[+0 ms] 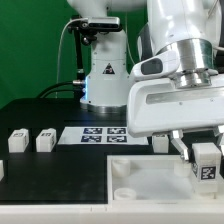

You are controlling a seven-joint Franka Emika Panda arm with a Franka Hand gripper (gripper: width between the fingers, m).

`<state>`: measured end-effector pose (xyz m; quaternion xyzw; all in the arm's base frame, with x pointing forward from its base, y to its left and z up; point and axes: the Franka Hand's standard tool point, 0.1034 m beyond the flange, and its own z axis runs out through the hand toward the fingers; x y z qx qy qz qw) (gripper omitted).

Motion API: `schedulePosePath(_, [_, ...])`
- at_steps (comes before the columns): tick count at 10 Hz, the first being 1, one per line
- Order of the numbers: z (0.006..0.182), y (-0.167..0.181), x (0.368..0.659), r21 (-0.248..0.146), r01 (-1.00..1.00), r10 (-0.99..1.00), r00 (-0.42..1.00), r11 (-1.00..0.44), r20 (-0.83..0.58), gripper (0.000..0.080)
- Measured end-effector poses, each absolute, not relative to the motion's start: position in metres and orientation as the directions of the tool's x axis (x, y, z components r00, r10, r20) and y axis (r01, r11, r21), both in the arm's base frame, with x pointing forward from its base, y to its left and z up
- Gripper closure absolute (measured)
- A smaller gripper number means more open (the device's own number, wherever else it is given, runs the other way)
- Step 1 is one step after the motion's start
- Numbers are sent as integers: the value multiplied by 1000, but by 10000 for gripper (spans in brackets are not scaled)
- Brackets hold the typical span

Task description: Assemble one leg

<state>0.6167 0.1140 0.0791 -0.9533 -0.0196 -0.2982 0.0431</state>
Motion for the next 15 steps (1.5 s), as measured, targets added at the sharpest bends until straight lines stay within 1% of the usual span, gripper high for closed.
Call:
schedulePosePath(1, [77, 114, 615, -71, 63, 13, 828, -995, 560, 508])
schedulePosePath(2, [77, 114, 615, -71, 63, 13, 829, -995, 559, 327])
schedulePosePath(3, [76, 114, 615, -71, 63, 13, 829, -995, 559, 205])
schedulePosePath(4, [76, 114, 615, -71, 63, 13, 829, -995, 559, 205])
schedulePosePath(5, [76, 114, 615, -71, 63, 13, 829, -995, 559, 162])
schedulePosePath(11, [77, 113, 615, -72, 63, 13, 836, -995, 548, 151])
schedulePosePath(13, [91, 110, 618, -80, 57, 9, 863, -995, 505, 151])
schedulePosePath(14, [96, 109, 620, -86, 55, 8, 880, -995, 475, 151])
schedulePosePath(15, [97, 109, 624, -86, 54, 6, 878, -995, 479, 151])
